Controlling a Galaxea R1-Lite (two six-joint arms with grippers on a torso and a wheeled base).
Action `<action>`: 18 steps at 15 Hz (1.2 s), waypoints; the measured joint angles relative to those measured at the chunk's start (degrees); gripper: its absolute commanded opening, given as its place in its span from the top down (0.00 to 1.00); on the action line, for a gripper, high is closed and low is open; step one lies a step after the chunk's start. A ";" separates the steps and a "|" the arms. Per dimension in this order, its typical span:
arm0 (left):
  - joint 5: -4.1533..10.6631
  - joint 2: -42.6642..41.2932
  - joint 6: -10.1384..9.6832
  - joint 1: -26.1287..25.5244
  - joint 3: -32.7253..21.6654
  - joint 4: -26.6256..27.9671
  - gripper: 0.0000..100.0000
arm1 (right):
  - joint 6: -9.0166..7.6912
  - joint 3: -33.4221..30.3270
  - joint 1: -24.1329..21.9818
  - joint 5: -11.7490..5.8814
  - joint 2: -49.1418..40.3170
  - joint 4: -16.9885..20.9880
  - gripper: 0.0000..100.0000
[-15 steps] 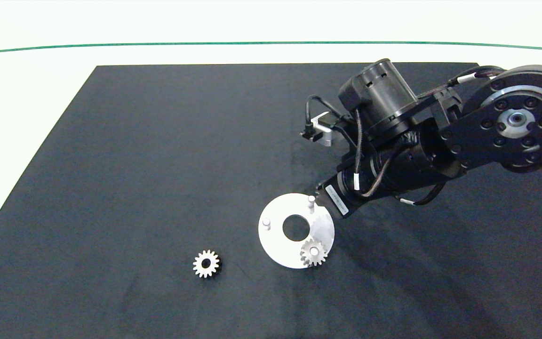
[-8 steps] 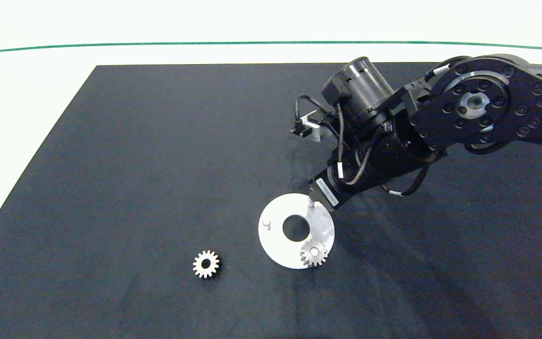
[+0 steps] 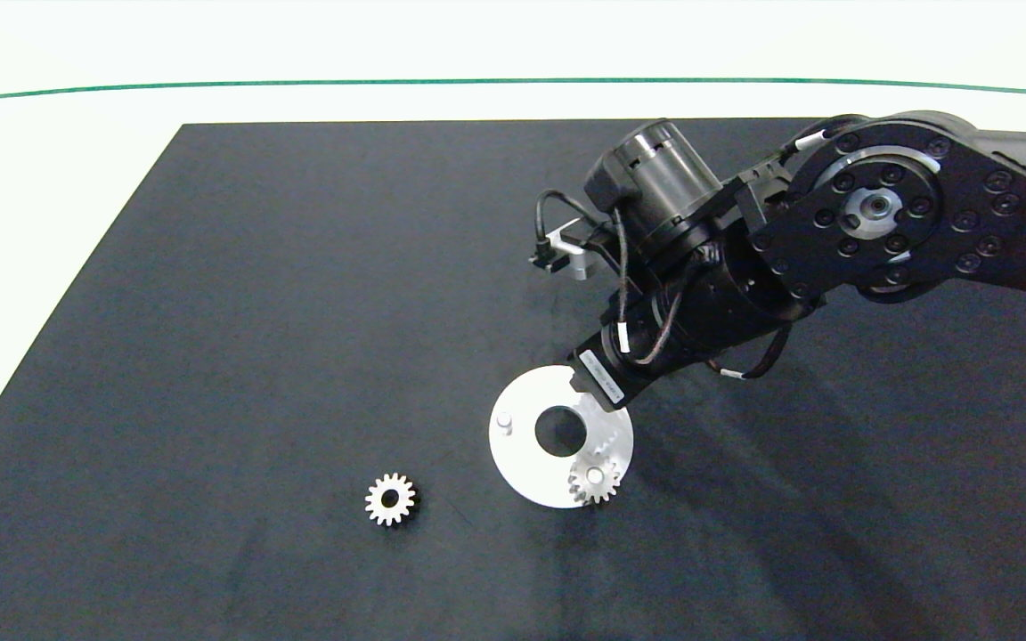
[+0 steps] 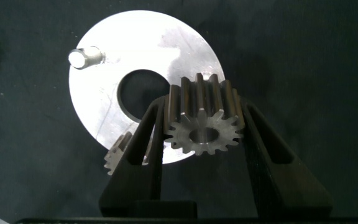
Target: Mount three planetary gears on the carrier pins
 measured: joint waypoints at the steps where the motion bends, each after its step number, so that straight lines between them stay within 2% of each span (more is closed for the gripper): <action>1: 0.01 0.00 0.00 0.00 -0.05 -0.02 0.00 | 0.00 0.11 -0.02 0.00 0.02 0.15 0.84; 10: 0.00 0.00 0.00 -0.09 -0.02 0.00 0.00 | 0.24 0.26 -0.37 0.18 0.61 0.55 0.84; 15: 0.00 0.00 -0.74 -0.17 -0.02 0.00 0.00 | 0.27 -0.20 -0.37 0.35 1.79 -0.17 0.84; 18: 0.00 0.00 -1.13 -0.63 -0.02 -0.10 0.00 | 0.27 -0.60 -0.39 0.33 2.43 -1.99 0.84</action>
